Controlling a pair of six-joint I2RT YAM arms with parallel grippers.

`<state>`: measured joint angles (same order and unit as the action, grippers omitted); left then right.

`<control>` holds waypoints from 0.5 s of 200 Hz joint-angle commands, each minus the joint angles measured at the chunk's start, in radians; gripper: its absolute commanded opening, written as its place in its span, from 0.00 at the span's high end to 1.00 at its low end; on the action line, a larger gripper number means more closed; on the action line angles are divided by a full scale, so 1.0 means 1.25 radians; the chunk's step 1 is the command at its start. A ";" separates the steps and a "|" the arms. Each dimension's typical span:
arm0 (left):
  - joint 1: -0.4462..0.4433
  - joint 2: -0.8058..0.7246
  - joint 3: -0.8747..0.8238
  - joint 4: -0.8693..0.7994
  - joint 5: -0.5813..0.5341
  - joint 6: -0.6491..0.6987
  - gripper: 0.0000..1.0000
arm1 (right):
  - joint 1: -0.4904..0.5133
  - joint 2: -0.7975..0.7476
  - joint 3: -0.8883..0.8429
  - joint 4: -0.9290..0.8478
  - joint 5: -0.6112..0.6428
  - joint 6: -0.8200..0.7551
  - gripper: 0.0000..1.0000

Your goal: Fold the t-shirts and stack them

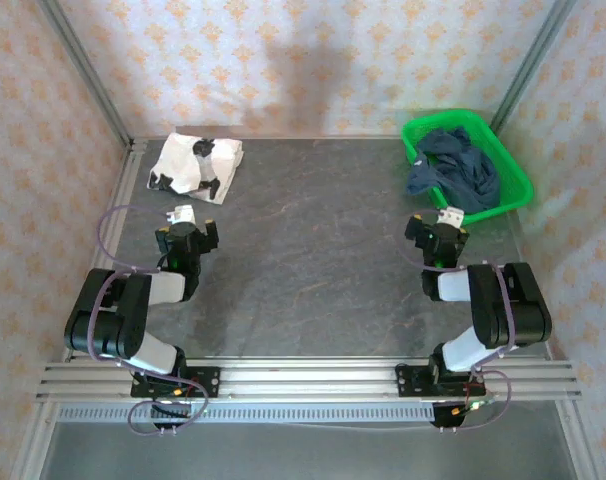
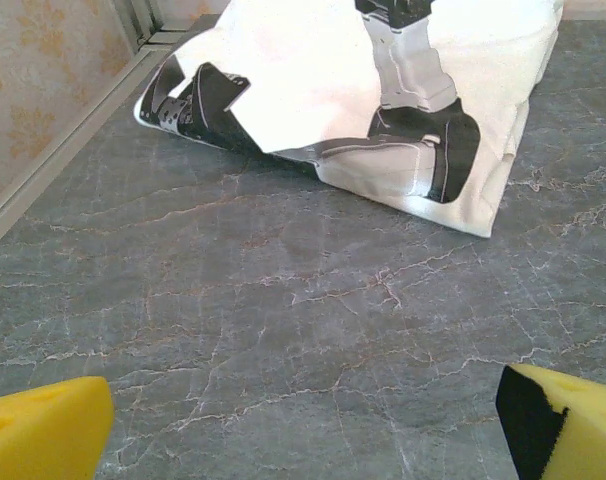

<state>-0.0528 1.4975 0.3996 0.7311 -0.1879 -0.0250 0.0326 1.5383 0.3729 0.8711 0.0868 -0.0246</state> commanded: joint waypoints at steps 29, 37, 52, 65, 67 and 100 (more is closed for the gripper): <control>-0.007 -0.003 0.010 0.026 -0.019 0.004 0.00 | 0.001 0.005 0.010 0.011 0.014 -0.008 0.01; -0.006 -0.003 0.010 0.026 -0.020 0.004 0.00 | 0.001 0.005 0.011 0.011 0.014 -0.008 0.01; -0.007 -0.003 0.010 0.026 -0.020 0.004 0.00 | 0.001 0.005 0.011 0.011 0.014 -0.008 0.01; -0.007 -0.003 0.010 0.026 -0.020 0.004 0.00 | 0.001 0.005 0.010 0.011 0.014 -0.008 0.01; -0.007 -0.003 0.010 0.026 -0.020 0.004 0.00 | 0.002 0.006 0.011 0.011 0.014 -0.007 0.01; -0.005 -0.003 0.012 0.024 -0.020 0.004 0.00 | 0.001 0.006 0.012 0.008 0.014 -0.006 0.01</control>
<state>-0.0528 1.4975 0.3996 0.7311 -0.1879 -0.0250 0.0326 1.5383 0.3729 0.8711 0.0868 -0.0246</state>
